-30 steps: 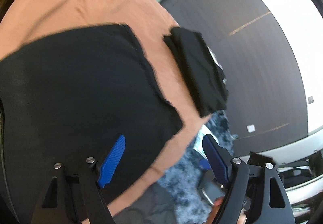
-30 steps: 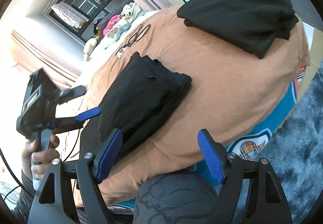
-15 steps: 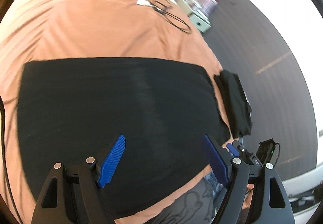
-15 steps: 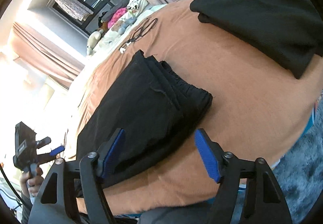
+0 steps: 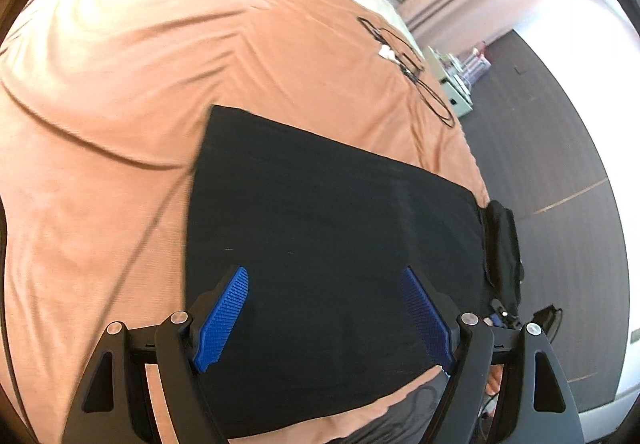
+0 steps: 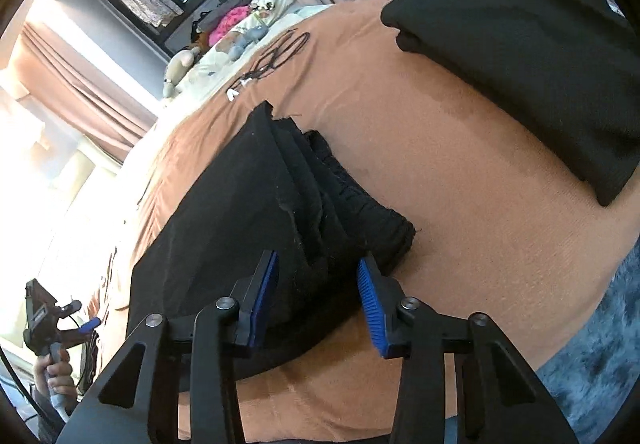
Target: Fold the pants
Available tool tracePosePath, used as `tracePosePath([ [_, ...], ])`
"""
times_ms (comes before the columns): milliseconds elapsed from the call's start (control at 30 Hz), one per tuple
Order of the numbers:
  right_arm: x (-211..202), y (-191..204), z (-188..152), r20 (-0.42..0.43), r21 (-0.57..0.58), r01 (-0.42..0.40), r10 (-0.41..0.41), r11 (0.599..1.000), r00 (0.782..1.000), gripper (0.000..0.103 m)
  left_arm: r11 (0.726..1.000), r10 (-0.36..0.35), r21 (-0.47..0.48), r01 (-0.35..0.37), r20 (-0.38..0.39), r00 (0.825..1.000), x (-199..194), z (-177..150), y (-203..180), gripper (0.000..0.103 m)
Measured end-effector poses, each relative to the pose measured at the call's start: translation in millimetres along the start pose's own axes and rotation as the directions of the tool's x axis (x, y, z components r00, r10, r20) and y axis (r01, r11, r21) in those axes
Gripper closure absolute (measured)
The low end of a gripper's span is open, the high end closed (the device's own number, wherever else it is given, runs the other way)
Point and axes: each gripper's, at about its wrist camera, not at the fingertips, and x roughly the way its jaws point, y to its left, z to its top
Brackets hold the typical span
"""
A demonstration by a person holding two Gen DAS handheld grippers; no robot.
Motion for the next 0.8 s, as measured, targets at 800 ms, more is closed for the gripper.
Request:
tracePosePath([
  [800, -18, 10, 7, 0.06, -0.049, 0.132, -0.129, 0.99, 0.99, 0.095, 0.99, 0.054, -0.124, -0.067, -0.108, 0.993, 35, -20, 68, 0.052],
])
